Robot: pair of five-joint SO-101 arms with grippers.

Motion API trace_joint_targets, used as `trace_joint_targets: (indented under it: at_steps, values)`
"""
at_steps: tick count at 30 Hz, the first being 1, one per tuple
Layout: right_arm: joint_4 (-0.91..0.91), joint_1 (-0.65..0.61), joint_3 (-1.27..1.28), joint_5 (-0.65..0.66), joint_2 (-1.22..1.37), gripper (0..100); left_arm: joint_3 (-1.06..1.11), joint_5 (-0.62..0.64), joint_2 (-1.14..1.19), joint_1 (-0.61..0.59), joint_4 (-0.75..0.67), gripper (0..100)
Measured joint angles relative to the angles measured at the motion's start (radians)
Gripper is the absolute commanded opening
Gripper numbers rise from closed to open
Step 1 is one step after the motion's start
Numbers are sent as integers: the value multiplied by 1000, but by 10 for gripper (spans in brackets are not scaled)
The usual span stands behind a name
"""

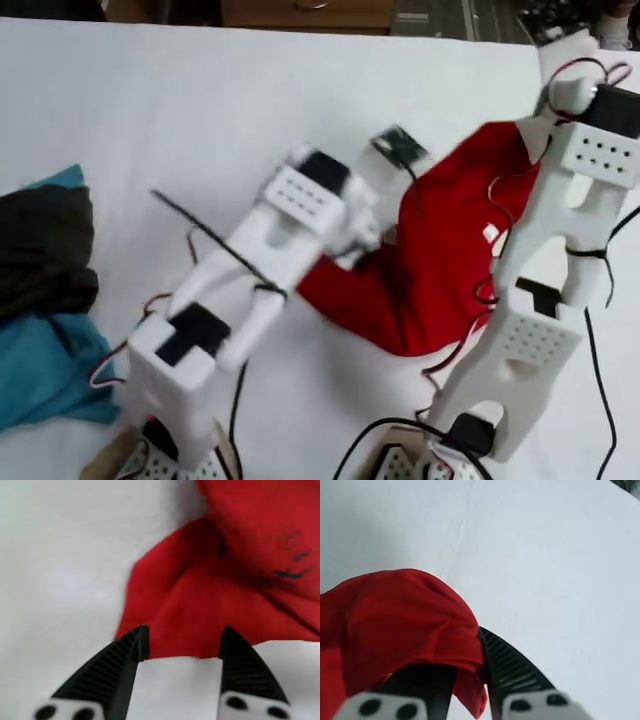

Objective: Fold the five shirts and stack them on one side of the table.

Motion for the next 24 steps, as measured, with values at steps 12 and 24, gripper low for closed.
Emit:
trace_joint_targets:
  at_steps: [12, 24]
  values:
    - [0, 8, 5, 0, 0, 19, 367, -26, -3, 80, -192, 32]
    - [20, 9, 5, 0, 0, 20, 235, -146, -5, -370, -210, 23]
